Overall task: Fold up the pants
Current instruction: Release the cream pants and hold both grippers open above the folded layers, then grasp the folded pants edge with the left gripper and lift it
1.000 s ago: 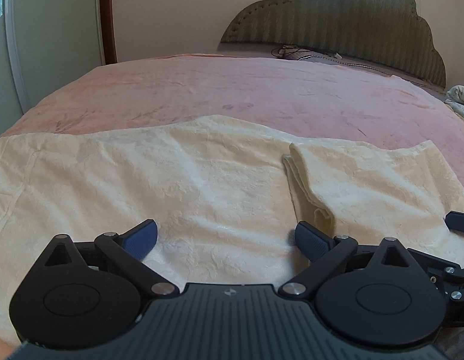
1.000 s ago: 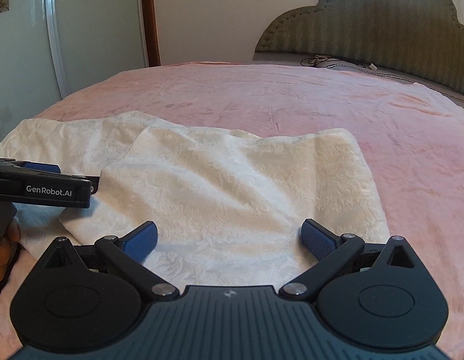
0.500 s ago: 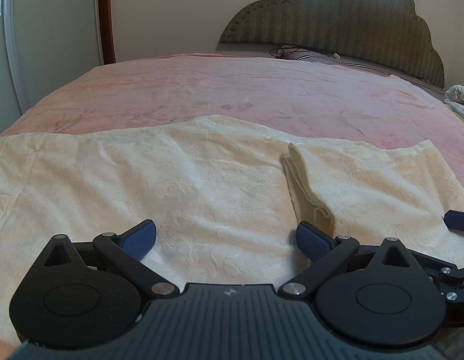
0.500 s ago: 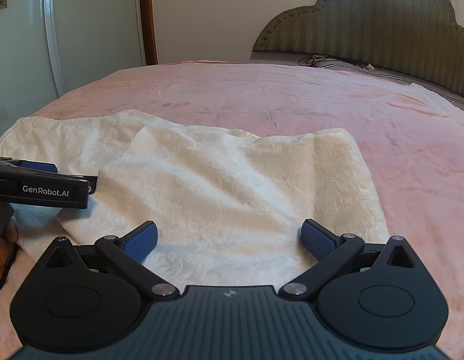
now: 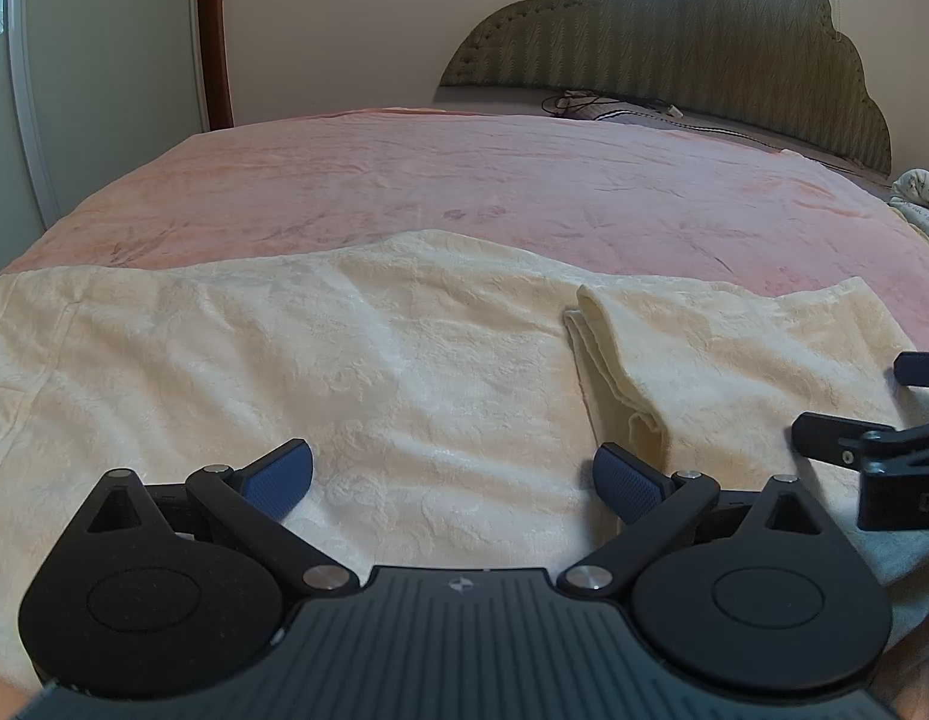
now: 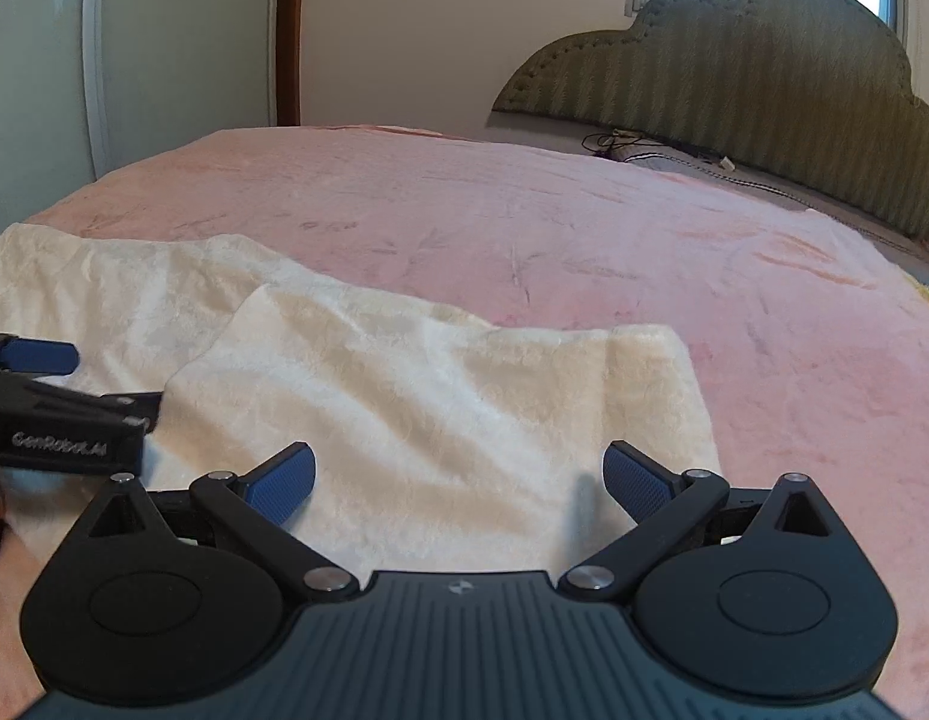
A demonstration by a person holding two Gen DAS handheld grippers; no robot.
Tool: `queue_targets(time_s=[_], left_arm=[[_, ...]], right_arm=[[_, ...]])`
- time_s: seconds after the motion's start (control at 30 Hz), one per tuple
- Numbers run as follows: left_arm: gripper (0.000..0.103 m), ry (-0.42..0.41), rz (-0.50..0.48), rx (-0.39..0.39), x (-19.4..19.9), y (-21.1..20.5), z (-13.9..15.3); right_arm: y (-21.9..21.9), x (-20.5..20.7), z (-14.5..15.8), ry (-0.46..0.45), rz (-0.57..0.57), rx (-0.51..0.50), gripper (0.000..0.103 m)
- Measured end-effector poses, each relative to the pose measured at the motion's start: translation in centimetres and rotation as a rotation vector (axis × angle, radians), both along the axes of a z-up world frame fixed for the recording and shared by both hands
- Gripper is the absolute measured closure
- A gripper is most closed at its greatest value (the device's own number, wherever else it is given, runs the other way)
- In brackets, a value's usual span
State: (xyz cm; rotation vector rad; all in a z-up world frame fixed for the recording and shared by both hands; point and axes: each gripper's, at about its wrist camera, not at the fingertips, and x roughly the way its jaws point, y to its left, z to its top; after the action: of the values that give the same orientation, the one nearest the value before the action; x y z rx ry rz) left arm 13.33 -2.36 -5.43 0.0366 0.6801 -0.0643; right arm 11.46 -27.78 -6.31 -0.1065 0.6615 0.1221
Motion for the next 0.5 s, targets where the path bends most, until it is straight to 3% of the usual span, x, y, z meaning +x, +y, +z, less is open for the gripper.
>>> queue_targets(time_s=[0.13,0.23,0.3,0.37,0.5], left_arm=[[0.001,0.0,0.0,-0.001,0.0,0.1,0.0],[0.001,0.002,0.0,0.002,0.1,0.1,0.0],[0.001,0.003,-0.001,0.002,0.1,0.1,0.0],[0.001,0.004,-0.001,0.007,0.1,0.1,0.1],[0.003,0.01,0.024,-0.006,-0.3,0.6,1.1]], right_arm=[[-2.0,1.4,-0.6,0.082,-0.057,0.115,0.0],[-1.9,-0.1,0.1,0.026,-0.053,0.122,0.0],[-1.3,-0.2,-0.9,0.054,-0.029,0.092,0.0],[-1.1,-0.7,-1.9,0.002,-0.027,0.098,0.0],[-1.2,-0.7,-1.8,0.007,-0.029,0.106,0.0]])
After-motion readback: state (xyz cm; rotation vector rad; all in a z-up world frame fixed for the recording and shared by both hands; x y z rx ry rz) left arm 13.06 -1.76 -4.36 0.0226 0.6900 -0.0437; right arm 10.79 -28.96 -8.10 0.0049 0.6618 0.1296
